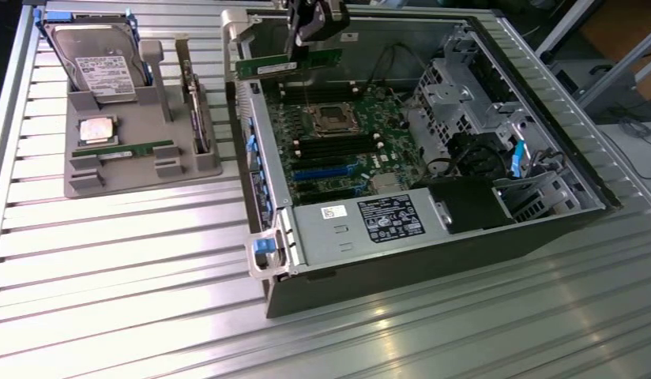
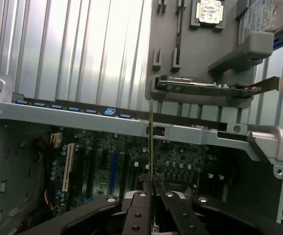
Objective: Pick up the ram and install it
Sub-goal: 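Pick up the ram and move it above insertion slot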
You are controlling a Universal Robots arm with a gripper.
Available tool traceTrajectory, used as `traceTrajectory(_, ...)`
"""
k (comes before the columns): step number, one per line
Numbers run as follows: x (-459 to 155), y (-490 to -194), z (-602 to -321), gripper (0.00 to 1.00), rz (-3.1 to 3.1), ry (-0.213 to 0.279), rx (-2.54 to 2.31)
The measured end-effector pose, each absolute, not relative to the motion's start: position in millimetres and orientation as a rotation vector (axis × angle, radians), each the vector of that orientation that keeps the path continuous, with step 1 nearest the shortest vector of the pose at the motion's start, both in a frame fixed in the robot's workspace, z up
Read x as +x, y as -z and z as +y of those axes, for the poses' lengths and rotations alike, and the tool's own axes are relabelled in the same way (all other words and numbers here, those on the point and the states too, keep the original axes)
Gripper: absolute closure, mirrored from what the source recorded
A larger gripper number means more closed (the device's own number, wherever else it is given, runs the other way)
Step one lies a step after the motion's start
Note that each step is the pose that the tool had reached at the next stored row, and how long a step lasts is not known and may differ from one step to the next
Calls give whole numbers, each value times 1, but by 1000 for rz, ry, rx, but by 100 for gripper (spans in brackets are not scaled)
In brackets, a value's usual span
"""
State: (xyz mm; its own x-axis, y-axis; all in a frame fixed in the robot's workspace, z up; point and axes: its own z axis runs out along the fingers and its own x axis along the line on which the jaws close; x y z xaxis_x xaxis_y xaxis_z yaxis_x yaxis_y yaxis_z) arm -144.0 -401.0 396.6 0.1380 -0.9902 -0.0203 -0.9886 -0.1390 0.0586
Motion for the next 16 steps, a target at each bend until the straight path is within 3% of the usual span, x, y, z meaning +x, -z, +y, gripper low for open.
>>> traceTrajectory(16,-103,-397,-401,87,-2041,84,2346)
